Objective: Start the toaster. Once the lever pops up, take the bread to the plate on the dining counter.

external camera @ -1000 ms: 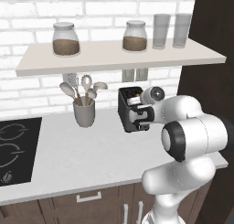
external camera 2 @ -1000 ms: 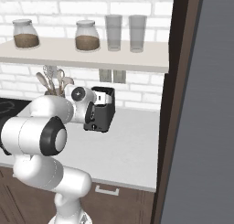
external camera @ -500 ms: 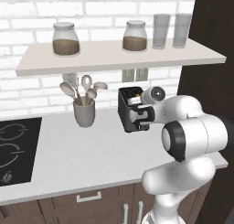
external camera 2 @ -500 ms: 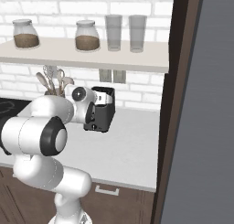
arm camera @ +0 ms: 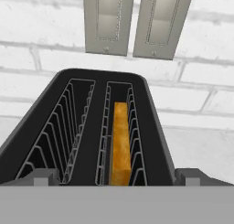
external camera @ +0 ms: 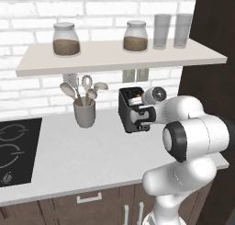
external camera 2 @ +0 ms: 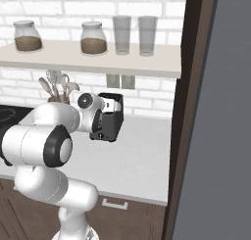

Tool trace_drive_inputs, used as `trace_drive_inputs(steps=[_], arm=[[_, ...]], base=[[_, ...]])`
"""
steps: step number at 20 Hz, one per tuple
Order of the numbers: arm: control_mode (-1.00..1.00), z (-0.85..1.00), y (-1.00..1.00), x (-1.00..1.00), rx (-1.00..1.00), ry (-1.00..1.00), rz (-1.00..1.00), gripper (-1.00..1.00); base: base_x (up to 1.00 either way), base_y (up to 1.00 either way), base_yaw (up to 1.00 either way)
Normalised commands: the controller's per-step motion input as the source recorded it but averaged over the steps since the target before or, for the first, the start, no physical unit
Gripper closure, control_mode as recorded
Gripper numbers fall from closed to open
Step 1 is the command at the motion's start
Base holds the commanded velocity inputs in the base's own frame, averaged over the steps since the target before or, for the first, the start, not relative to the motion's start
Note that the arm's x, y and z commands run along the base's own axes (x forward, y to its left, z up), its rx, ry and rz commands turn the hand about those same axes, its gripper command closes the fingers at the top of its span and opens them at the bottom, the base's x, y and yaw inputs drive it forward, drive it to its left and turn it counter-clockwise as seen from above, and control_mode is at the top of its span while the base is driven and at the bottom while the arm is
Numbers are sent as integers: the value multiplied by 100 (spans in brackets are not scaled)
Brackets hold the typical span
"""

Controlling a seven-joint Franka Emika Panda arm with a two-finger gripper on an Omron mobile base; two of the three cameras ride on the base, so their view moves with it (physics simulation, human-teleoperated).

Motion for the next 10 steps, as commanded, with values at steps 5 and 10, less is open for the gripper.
trace_drive_inputs(steps=[5,10], arm=[[-100,0,0,0,0,0,0,-100],[-100,0,0,0,0,0,0,-100]], base=[[0,0,0],[0,0,0]])
